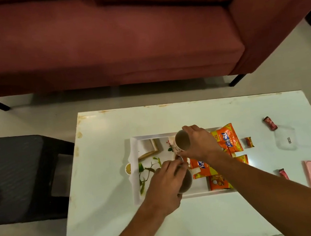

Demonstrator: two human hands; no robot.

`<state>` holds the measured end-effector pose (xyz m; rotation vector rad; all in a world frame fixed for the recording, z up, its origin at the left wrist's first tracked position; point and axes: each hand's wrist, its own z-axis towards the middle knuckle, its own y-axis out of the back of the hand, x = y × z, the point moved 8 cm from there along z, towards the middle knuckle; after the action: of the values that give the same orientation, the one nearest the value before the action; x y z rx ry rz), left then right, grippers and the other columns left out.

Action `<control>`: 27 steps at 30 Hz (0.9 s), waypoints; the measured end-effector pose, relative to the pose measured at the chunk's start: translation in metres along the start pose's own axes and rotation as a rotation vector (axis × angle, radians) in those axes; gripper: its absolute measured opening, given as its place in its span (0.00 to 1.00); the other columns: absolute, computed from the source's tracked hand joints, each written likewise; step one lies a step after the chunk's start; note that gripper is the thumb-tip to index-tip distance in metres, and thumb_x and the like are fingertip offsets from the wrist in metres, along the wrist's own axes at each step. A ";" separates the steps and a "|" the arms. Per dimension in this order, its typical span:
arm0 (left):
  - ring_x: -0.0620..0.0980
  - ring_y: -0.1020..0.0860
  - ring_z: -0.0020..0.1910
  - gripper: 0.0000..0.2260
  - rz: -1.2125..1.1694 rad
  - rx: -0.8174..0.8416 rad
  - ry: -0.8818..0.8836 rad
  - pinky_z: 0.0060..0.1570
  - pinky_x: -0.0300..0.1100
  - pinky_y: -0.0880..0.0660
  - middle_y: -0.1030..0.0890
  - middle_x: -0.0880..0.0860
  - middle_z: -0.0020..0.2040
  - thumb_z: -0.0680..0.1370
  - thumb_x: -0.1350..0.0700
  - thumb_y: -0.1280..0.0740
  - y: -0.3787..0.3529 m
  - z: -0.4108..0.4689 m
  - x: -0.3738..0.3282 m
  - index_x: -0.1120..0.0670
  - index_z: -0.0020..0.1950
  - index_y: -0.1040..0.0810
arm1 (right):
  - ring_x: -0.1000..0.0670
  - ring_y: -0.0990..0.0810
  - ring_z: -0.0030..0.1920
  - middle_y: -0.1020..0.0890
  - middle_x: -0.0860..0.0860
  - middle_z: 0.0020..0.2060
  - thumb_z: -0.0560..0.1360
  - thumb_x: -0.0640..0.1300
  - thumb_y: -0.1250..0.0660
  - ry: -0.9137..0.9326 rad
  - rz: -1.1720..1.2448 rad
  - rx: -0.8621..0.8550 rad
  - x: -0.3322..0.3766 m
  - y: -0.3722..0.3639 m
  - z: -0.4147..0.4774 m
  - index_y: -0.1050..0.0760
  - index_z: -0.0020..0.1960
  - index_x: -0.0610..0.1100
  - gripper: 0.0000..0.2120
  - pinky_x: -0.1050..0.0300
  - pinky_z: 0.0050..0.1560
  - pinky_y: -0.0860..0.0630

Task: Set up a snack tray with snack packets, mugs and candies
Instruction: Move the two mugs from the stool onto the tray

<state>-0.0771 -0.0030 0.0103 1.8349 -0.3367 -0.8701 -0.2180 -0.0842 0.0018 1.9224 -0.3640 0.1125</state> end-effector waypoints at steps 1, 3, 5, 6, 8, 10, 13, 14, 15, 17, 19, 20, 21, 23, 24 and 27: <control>0.54 0.36 0.74 0.44 0.014 0.011 -0.016 0.67 0.47 0.28 0.37 0.50 0.77 0.70 0.51 0.22 -0.004 0.004 -0.003 0.49 0.80 0.43 | 0.46 0.24 0.65 0.25 0.49 0.69 0.64 0.62 0.21 0.010 0.007 -0.003 -0.001 0.000 0.002 0.36 0.75 0.50 0.45 0.51 0.59 0.21; 0.54 0.37 0.74 0.42 0.032 0.028 -0.037 0.68 0.48 0.29 0.38 0.51 0.78 0.71 0.51 0.23 -0.010 0.010 -0.007 0.49 0.79 0.43 | 0.45 0.24 0.65 0.25 0.49 0.69 0.64 0.61 0.21 0.033 0.009 -0.008 -0.001 0.001 0.006 0.36 0.75 0.50 0.45 0.51 0.59 0.21; 0.54 0.36 0.75 0.41 0.042 0.042 -0.062 0.68 0.47 0.30 0.37 0.51 0.78 0.71 0.51 0.23 -0.017 0.016 -0.011 0.49 0.79 0.41 | 0.45 0.25 0.65 0.25 0.48 0.69 0.65 0.60 0.21 0.053 0.004 -0.014 -0.003 0.002 0.010 0.36 0.74 0.50 0.44 0.50 0.59 0.21; 0.54 0.36 0.74 0.41 0.049 0.051 -0.075 0.68 0.47 0.30 0.36 0.52 0.77 0.71 0.51 0.23 -0.020 0.018 -0.013 0.50 0.79 0.40 | 0.45 0.25 0.65 0.25 0.48 0.69 0.65 0.59 0.21 0.058 0.004 -0.014 -0.004 0.001 0.010 0.36 0.74 0.49 0.44 0.50 0.59 0.21; 0.54 0.36 0.75 0.41 0.066 0.072 -0.094 0.69 0.48 0.30 0.36 0.52 0.77 0.71 0.51 0.22 -0.026 0.021 -0.017 0.50 0.78 0.39 | 0.44 0.25 0.66 0.26 0.47 0.69 0.66 0.59 0.21 0.065 -0.001 -0.011 -0.006 -0.001 0.010 0.36 0.75 0.49 0.43 0.50 0.60 0.21; 0.55 0.36 0.75 0.41 0.068 0.093 -0.116 0.68 0.50 0.27 0.35 0.52 0.77 0.70 0.52 0.21 -0.030 0.025 -0.021 0.51 0.78 0.39 | 0.44 0.26 0.67 0.27 0.47 0.70 0.67 0.59 0.22 0.069 -0.015 -0.005 -0.006 -0.002 0.009 0.38 0.75 0.49 0.43 0.50 0.60 0.22; 0.56 0.35 0.75 0.42 0.073 0.114 -0.146 0.66 0.51 0.25 0.34 0.53 0.76 0.69 0.53 0.21 -0.037 0.028 -0.026 0.52 0.78 0.39 | 0.44 0.27 0.68 0.28 0.47 0.71 0.68 0.59 0.22 0.069 -0.027 0.009 -0.006 -0.003 0.010 0.39 0.76 0.50 0.43 0.50 0.61 0.22; 0.56 0.36 0.75 0.43 0.073 0.117 -0.150 0.66 0.51 0.25 0.34 0.53 0.76 0.69 0.53 0.21 -0.038 0.029 -0.026 0.52 0.78 0.40 | 0.44 0.27 0.68 0.28 0.47 0.72 0.68 0.59 0.22 0.067 -0.028 0.016 -0.006 -0.003 0.010 0.39 0.76 0.50 0.44 0.49 0.61 0.23; 0.56 0.36 0.76 0.43 0.074 0.120 -0.154 0.67 0.51 0.26 0.35 0.53 0.77 0.70 0.53 0.21 -0.038 0.031 -0.026 0.52 0.79 0.41 | 0.44 0.27 0.69 0.28 0.47 0.72 0.68 0.59 0.22 0.067 -0.029 0.023 -0.006 -0.003 0.010 0.39 0.76 0.50 0.44 0.49 0.61 0.23; 0.57 0.38 0.77 0.43 0.082 0.123 -0.163 0.68 0.51 0.27 0.37 0.53 0.78 0.71 0.53 0.22 -0.039 0.034 -0.026 0.51 0.79 0.42 | 0.44 0.27 0.69 0.28 0.47 0.72 0.68 0.59 0.22 0.066 -0.028 0.023 -0.006 -0.004 0.010 0.39 0.76 0.50 0.44 0.50 0.61 0.23; 0.57 0.39 0.77 0.43 0.085 0.123 -0.176 0.69 0.52 0.28 0.38 0.53 0.79 0.71 0.53 0.22 -0.041 0.036 -0.026 0.51 0.80 0.43 | 0.44 0.27 0.69 0.28 0.48 0.72 0.68 0.59 0.23 0.067 -0.026 0.015 -0.007 -0.004 0.008 0.39 0.76 0.50 0.44 0.50 0.61 0.22; 0.57 0.38 0.77 0.43 0.085 0.119 -0.185 0.69 0.52 0.27 0.38 0.53 0.79 0.71 0.53 0.22 -0.041 0.036 -0.026 0.50 0.80 0.43 | 0.44 0.27 0.69 0.29 0.48 0.72 0.69 0.60 0.23 0.069 -0.027 0.012 -0.008 -0.005 0.008 0.40 0.76 0.50 0.43 0.50 0.61 0.22; 0.57 0.38 0.77 0.44 0.083 0.115 -0.196 0.68 0.53 0.26 0.39 0.53 0.79 0.70 0.53 0.22 -0.042 0.036 -0.026 0.50 0.80 0.43 | 0.44 0.28 0.69 0.29 0.48 0.72 0.69 0.60 0.23 0.068 -0.030 0.013 -0.008 -0.005 0.008 0.40 0.77 0.50 0.44 0.50 0.61 0.23; 0.58 0.40 0.78 0.47 0.076 0.114 -0.224 0.69 0.56 0.27 0.42 0.53 0.80 0.70 0.52 0.21 -0.042 0.035 -0.026 0.49 0.81 0.47 | 0.44 0.28 0.70 0.30 0.48 0.73 0.69 0.60 0.24 0.058 -0.039 0.036 -0.009 -0.007 0.009 0.41 0.77 0.49 0.44 0.50 0.62 0.23; 0.59 0.41 0.78 0.49 0.072 0.112 -0.241 0.69 0.56 0.29 0.44 0.54 0.81 0.69 0.51 0.21 -0.041 0.033 -0.026 0.49 0.81 0.49 | 0.44 0.28 0.70 0.30 0.47 0.73 0.69 0.61 0.24 0.052 -0.047 0.049 -0.010 -0.008 0.009 0.42 0.78 0.49 0.45 0.49 0.62 0.24; 0.58 0.39 0.77 0.48 0.013 0.038 -0.261 0.70 0.55 0.31 0.41 0.56 0.80 0.69 0.45 0.23 -0.023 0.019 -0.018 0.50 0.81 0.47 | 0.42 0.30 0.71 0.34 0.46 0.76 0.66 0.68 0.25 0.015 -0.099 0.075 -0.009 0.002 0.006 0.45 0.79 0.50 0.52 0.47 0.64 0.24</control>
<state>-0.1068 0.0040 -0.0063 1.7535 -0.5312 -1.1036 -0.2280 -0.0884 -0.0010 2.0088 -0.2569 0.0766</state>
